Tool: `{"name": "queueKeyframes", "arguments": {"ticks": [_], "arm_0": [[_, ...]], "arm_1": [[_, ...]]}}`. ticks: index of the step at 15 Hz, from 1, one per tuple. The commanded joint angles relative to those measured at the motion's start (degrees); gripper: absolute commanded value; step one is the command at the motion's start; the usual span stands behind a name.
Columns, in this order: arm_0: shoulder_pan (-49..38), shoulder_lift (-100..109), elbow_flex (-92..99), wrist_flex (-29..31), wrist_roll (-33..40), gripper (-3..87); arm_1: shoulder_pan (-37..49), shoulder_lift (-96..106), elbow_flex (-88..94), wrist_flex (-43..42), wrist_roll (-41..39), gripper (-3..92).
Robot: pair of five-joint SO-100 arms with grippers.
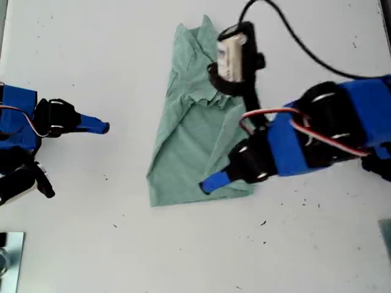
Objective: Fold t shirt
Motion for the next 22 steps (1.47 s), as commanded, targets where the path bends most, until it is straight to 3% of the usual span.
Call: {"name": "queueKeyframes", "arguments": {"ticks": [1, 2, 4, 5, 7, 11, 12, 15, 18, 19, 20, 21, 22], "arm_0": [[-0.4, 0.6, 0.9, -0.4, 0.8, -0.2], [-0.4, 0.7, 0.9, -0.4, 0.8, -0.2], [-0.2, 0.8, 1.0, -0.4, 0.8, -0.2], [0.1, 0.9, 1.0, -0.4, 0.6, -0.2], [0.1, 1.0, 1.1, -0.4, 0.4, -0.2], [0.0, -2.3, -3.3, -0.2, -2.1, -0.2], [2.2, -13.2, -12.7, -0.3, -4.0, -0.2], [12.8, -54.8, -48.7, 8.6, -5.5, -0.2], [20.9, -79.8, -75.9, 18.8, -6.9, -0.2], [21.5, -84.5, -80.0, 18.5, -4.7, -0.2], [21.5, -86.2, -81.5, 18.4, -4.2, 17.0], [20.9, -86.3, -82.3, 18.5, -3.4, 27.1], [20.4, -86.4, -83.8, 18.8, -1.7, 29.4]], "arm_1": [[7.6, 22.4, 33.0, -2.2, -3.4, 30.4], [12.1, 31.4, 53.3, -10.9, -6.1, 29.6], [21.3, 49.3, 85.2, -27.1, -8.0, 18.1], [23.3, 57.6, 92.8, -27.2, -8.5, 8.3], [24.8, 72.7, 98.1, -21.4, -5.7, 2.3], [23.1, 82.8, 100.9, -17.1, -3.3, 2.3], [23.1, 82.7, 100.9, -17.1, -3.2, 2.3], [23.3, 82.9, 101.0, -17.1, -3.3, 2.3], [23.5, 83.3, 101.1, -17.0, -3.7, 2.4], [23.5, 83.9, 101.2, -16.7, -3.8, 2.4], [23.5, 84.7, 101.2, -16.3, -3.8, 2.4], [23.4, 85.3, 101.3, -16.1, -4.0, 2.4], [23.3, 85.9, 101.4, -15.8, -4.0, 2.4]]}}
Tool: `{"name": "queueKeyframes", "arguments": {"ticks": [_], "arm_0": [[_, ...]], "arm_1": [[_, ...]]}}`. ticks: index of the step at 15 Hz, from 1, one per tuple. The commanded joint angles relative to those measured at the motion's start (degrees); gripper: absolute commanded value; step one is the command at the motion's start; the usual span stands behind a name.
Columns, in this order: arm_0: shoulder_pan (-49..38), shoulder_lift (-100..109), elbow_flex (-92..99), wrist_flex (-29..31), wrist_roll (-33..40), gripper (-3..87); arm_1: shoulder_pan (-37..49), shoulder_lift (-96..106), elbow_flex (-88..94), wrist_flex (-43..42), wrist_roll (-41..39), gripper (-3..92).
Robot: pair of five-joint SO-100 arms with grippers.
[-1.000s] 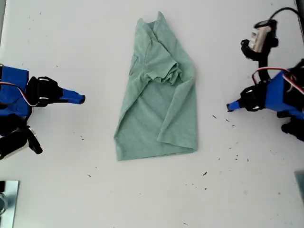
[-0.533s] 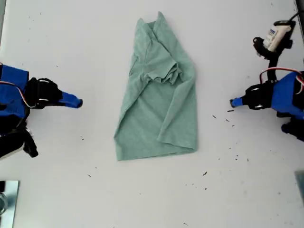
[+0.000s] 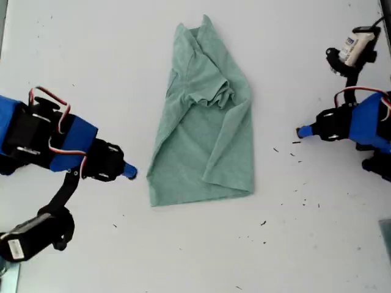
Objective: Fold t shirt
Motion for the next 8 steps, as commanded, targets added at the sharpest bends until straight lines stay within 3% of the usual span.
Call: {"name": "queueKeyframes", "arguments": {"ticks": [1, 4, 8], "arm_0": [[-1.4, -0.9, -5.2, 0.4, 2.7, 29.2], [-3.9, -11.2, -1.7, -7.6, 6.2, 29.4], [-2.4, -32.1, -5.7, -18.8, 5.7, 28.6]], "arm_1": [[-0.5, 1.1, 1.2, 0.6, 0.1, 2.4], [-0.8, 2.7, 1.5, 1.3, -0.1, 2.4], [-2.2, 5.3, 1.9, 2.6, 0.4, 2.4]]}}
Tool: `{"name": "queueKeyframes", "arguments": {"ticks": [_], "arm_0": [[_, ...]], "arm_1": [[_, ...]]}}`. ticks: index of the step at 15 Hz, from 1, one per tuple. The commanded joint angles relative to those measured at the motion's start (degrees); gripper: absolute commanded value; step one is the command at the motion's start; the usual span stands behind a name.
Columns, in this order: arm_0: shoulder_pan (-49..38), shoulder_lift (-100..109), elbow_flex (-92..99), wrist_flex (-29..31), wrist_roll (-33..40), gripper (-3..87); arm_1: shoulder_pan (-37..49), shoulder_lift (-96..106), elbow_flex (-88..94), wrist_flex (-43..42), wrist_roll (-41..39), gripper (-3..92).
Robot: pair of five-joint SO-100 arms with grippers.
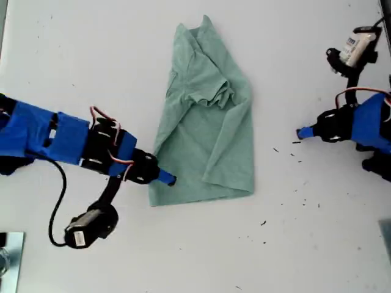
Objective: Fold t shirt
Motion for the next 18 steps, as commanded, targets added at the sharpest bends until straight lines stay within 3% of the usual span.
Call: {"name": "queueKeyframes", "arguments": {"ticks": [1, 2, 3, 7, 9, 12, 15, 16, 18], "arm_0": [[3.0, -8.5, -4.2, -4.7, -3.0, 24.9], [4.3, -10.6, -5.4, -4.1, -5.6, 8.1], [5.2, -8.7, -5.4, -2.2, -7.7, -0.2], [5.1, 16.6, -4.7, 14.5, -12.8, -0.2], [0.6, 27.7, -3.3, 19.6, -10.0, -0.2], [-2.5, 25.0, -9.8, 19.2, -4.8, -0.2], [-1.8, -0.5, -31.2, 13.4, 1.4, -0.2], [-0.4, -13.3, -44.8, 14.0, 3.1, 3.8], [-0.5, -28.6, -52.0, 9.6, 3.3, 23.9]], "arm_1": [[-0.9, 0.9, 1.8, 0.3, 0.4, 2.4], [-1.0, 1.1, 1.8, 0.4, 0.4, 2.4], [-1.0, 1.4, 1.9, 0.4, 0.4, 2.4], [-0.8, 2.5, 2.1, 1.0, 0.3, 2.4], [-0.5, 3.6, 2.3, 1.4, 0.2, 2.4], [-0.6, 4.2, 2.4, 1.8, 0.2, 2.4], [-0.9, 4.3, 2.4, 1.8, 0.4, 2.4], [-0.9, 4.4, 2.4, 1.8, 0.4, 2.4], [-0.9, 4.4, 2.4, 1.8, 0.5, 2.4]]}}
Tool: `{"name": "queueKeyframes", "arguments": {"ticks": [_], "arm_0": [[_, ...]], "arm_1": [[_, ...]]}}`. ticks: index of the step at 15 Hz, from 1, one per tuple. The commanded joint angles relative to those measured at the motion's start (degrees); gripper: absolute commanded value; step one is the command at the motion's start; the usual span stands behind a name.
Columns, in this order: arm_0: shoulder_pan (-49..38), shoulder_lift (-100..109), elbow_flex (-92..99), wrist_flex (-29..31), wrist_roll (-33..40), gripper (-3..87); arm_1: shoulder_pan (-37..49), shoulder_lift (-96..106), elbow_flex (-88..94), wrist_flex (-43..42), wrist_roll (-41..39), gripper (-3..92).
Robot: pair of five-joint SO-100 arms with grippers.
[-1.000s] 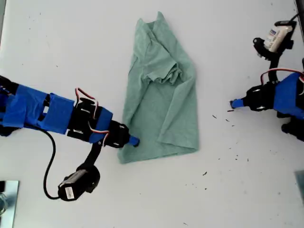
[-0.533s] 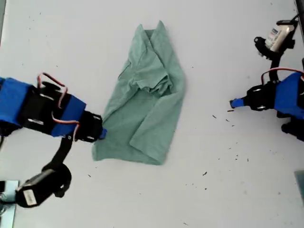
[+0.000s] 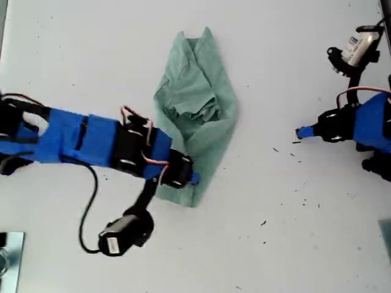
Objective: Fold t shirt
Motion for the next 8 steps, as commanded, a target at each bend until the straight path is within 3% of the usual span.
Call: {"name": "queueKeyframes", "arguments": {"ticks": [1, 2, 5, 8], "arm_0": [[0.0, -11.9, -7.2, -4.2, 1.9, 28.6], [-0.7, -13.4, -7.2, -2.7, 2.2, 29.1], [0.4, 11.3, -5.1, 15.7, 0.6, 18.4], [-1.7, 47.5, 13.7, 18.7, 0.6, 15.9]], "arm_1": [[-0.4, 0.9, 2.0, 0.3, 0.5, 2.4], [-0.4, 0.9, 2.0, 0.3, 0.5, 2.4], [-0.6, 1.0, 2.1, 0.3, 0.7, 2.4], [-0.4, 1.0, 2.1, 0.3, 0.4, 2.4]]}}
